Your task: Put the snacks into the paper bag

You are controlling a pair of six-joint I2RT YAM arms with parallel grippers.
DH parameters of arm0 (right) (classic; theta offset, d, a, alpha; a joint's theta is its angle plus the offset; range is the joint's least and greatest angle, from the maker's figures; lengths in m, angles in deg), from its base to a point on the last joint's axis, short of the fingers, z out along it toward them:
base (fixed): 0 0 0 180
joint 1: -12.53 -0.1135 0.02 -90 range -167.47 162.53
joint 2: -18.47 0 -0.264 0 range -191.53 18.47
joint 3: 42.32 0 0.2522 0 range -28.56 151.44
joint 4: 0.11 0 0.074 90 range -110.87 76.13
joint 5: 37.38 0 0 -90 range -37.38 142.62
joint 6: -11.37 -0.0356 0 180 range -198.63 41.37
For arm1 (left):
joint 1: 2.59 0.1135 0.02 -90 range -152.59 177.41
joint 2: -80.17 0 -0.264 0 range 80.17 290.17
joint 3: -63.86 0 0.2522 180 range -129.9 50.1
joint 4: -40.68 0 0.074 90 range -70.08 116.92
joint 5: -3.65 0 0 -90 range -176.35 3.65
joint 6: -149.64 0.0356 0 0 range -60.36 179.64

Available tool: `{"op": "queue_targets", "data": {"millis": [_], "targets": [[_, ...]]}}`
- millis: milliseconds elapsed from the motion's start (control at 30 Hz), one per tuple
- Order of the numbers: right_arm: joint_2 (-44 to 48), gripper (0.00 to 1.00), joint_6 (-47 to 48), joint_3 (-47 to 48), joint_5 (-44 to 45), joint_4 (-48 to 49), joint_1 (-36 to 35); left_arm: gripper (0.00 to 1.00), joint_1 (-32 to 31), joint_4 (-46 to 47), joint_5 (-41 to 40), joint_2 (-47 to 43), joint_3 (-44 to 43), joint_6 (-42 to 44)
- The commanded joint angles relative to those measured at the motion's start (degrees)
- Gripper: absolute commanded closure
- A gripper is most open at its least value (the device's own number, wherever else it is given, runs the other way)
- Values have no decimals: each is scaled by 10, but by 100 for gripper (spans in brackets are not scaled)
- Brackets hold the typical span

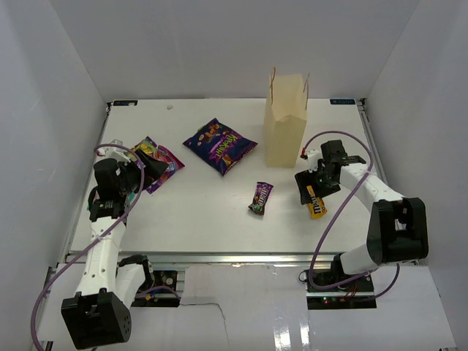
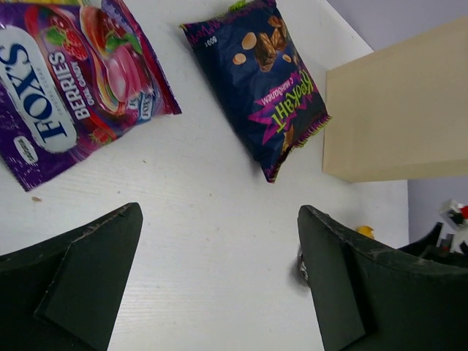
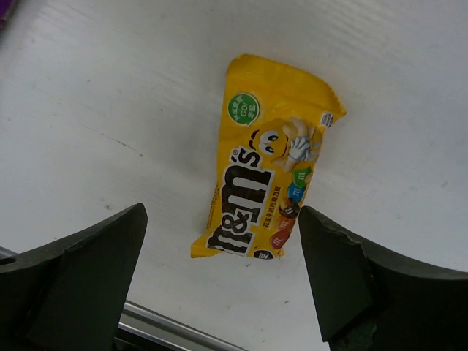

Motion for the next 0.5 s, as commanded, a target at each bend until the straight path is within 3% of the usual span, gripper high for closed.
{"op": "queue_targets", "data": {"millis": [0, 367, 400, 467], "targets": [[-3, 12, -80, -19, 56, 23, -13, 2, 1, -28, 42, -5, -13, -48], [-50, 48, -82, -45, 118, 65, -14, 2, -1, -28, 85, 7, -4, -88], [-55, 53, -82, -45, 119, 66, -14, 2, -1, -28, 86, 8, -5, -89], [-57, 71, -79, -42, 113, 62, -14, 2, -3, -27, 89, 8, -4, -90]]}}
